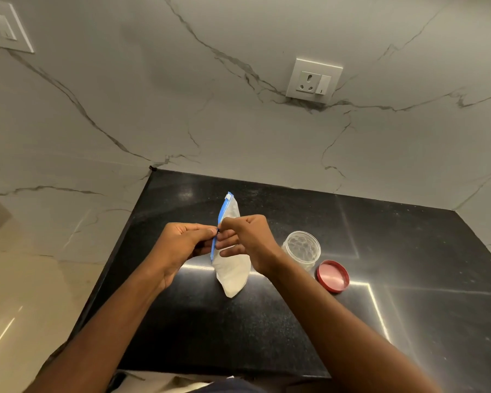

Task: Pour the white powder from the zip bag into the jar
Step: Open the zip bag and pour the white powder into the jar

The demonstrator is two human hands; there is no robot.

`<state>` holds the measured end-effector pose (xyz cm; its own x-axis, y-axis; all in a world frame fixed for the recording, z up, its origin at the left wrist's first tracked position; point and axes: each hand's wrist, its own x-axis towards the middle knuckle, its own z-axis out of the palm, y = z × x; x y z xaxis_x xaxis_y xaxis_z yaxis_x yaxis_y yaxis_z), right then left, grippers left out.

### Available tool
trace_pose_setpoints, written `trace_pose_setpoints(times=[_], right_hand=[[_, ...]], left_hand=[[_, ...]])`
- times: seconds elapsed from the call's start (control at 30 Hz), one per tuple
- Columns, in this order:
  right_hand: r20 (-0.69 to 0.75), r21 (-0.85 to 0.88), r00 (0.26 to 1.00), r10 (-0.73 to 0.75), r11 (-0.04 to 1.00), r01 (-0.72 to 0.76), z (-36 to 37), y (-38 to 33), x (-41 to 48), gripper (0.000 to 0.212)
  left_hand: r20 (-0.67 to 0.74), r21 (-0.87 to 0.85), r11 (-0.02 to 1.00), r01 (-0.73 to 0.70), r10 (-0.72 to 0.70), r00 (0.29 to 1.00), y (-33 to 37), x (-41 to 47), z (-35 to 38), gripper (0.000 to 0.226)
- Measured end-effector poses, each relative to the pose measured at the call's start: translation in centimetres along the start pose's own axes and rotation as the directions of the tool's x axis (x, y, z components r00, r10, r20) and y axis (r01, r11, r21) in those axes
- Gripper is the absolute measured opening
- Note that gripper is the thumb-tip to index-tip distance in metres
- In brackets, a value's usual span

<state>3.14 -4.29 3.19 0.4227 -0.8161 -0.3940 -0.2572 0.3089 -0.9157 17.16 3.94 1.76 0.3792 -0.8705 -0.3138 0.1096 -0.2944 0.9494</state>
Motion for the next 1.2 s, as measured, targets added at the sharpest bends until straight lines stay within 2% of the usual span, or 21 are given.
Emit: trace_pose_setpoints(times=[0.2, 0.33, 0.43, 0.53, 0.67, 0.7, 0.8, 0.9, 0.93, 1.0, 1.07, 1.2], right_hand=[[-0.006, -0.011, 0.999, 0.033, 0.999, -0.033, -0.4, 0.6, 0.0, 0.023], [-0.044, -0.030, 0.998, -0.041, 0.999, 0.040, -0.4, 0.7, -0.4, 0.021], [-0.116, -0.048, 0.984, -0.138, 0.990, 0.134, -1.5, 0.8, -1.3, 0.021], [-0.175, -0.088, 0.963, -0.204, 0.978, 0.191, -2.7, 1.2, -2.5, 0.019], [-0.190, -0.176, 0.935, -0.299, 0.947, 0.267, -2.3, 2.0, -3.7, 0.017], [-0.187, -0.189, 0.928, -0.322, 0.939, 0.288, -2.0, 2.1, -3.8, 0.017], [-0.173, -0.228, 0.914, -0.368, 0.917, 0.326, -1.3, 2.5, -4.1, 0.016], [-0.154, -0.287, 0.902, -0.403, 0.892, 0.349, -0.9, 2.7, -4.1, 0.016], [-0.146, -0.297, 0.900, -0.411, 0.886, 0.356, -0.9, 2.7, -4.1, 0.015], [-0.127, -0.306, 0.899, -0.419, 0.879, 0.366, -1.2, 2.7, -4.0, 0.014], [-0.115, -0.291, 0.906, -0.406, 0.886, 0.360, -1.8, 2.6, -4.0, 0.014], [-0.141, -0.199, 0.903, -0.406, 0.905, 0.376, -5.2, 1.7, -4.4, 0.015]], left_hand=[[0.006, 0.042, 0.999, -0.022, 0.022, 1.000, -0.1, 0.0, 0.4, 0.011], [-0.026, 0.228, 0.966, -0.123, 0.132, 0.991, -0.2, 0.2, 0.4, 0.012], [-0.083, 0.482, 0.848, -0.221, 0.295, 0.952, 0.0, 0.7, -0.8, 0.008], [-0.096, 0.621, 0.740, -0.258, 0.398, 0.912, 0.8, 0.9, -2.0, 0.009], [0.017, 0.788, 0.540, -0.297, 0.463, 0.886, 2.2, 0.7, -0.9, 0.015], [0.054, 0.785, 0.532, -0.318, 0.452, 0.890, 2.7, 0.8, -0.2, 0.015], [0.124, 0.726, 0.629, -0.277, 0.277, 0.953, 4.4, 1.4, 2.5, 0.021], [0.097, 0.688, 0.703, -0.180, 0.156, 0.983, 5.4, 2.8, 4.6, 0.050], [0.100, 0.700, 0.691, -0.179, 0.153, 0.983, 5.4, 3.1, 5.1, 0.054], [0.100, 0.726, 0.655, -0.211, 0.202, 0.974, 5.3, 3.6, 5.8, 0.042], [0.082, 0.713, 0.658, -0.244, 0.267, 0.960, 5.5, 3.6, 6.0, 0.031], [0.108, 0.634, 0.683, -0.363, 0.386, 0.916, 7.6, 2.1, 6.0, 0.026]])
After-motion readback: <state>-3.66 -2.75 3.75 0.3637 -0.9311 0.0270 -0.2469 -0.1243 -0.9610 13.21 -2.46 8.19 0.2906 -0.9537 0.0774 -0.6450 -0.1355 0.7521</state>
